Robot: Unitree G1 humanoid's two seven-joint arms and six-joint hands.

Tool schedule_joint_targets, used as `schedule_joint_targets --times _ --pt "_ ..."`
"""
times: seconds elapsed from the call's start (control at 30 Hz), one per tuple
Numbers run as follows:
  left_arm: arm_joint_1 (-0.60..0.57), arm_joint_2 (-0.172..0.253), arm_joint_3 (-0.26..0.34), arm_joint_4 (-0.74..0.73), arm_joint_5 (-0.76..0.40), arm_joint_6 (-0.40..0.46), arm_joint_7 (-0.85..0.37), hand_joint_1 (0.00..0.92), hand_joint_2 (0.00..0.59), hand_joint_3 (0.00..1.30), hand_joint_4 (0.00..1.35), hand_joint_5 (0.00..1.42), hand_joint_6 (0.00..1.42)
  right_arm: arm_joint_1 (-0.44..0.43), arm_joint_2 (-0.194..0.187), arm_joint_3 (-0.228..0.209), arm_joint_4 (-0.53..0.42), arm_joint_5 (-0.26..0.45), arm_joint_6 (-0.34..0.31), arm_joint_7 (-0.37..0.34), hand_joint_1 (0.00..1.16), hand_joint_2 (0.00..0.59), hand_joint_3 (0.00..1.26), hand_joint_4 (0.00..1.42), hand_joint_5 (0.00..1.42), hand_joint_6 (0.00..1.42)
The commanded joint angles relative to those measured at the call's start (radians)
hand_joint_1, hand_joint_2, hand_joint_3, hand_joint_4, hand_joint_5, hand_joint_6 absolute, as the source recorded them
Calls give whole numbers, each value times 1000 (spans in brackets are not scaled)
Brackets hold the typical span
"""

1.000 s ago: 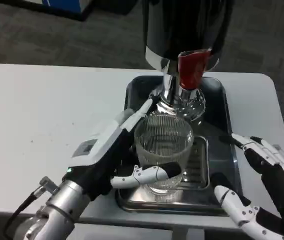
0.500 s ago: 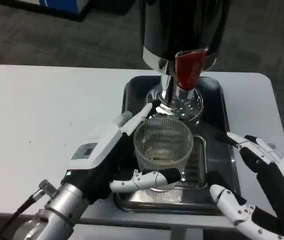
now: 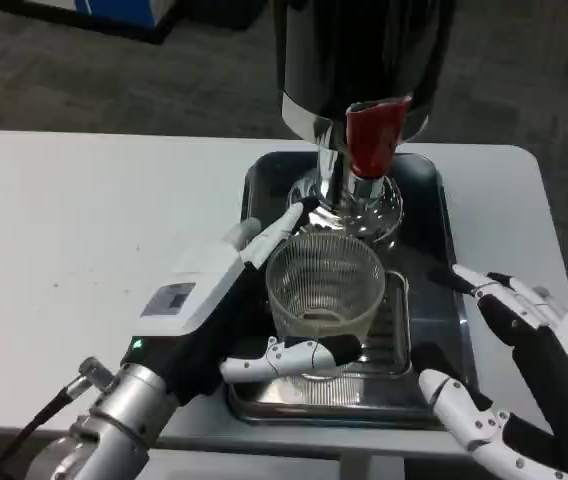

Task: Grasp the cup under the faucet to collect the drink, then remove the cup.

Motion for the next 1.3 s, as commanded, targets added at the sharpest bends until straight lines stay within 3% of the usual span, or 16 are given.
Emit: schedule_joint_targets --times 0.03,0.5,0.93,1.1,1.3 --pt "26 11 -8 18 50 84 -5 73 36 0 0 0 0 12 -1 -3 -1 3 -2 0 215 427 172 151 71 0" --pt "47 -21 8 -43 79 197 13 86 54 0 0 0 0 7 -4 -1 6 14 -1 3 218 433 172 151 80 2" --pt "40 -36 1 -51 75 228 20 163 141 0 0 15 0 8 -6 -5 6 24 4 7 237 430 172 156 86 2" --pt "40 -33 -3 -53 72 229 19 162 134 0 0 24 0 5 -7 -8 6 28 6 10 241 430 172 160 86 2" --pt "45 -29 1 -55 59 217 18 100 97 0 0 28 0 -1 -7 -7 12 30 9 12 245 430 172 161 94 2"
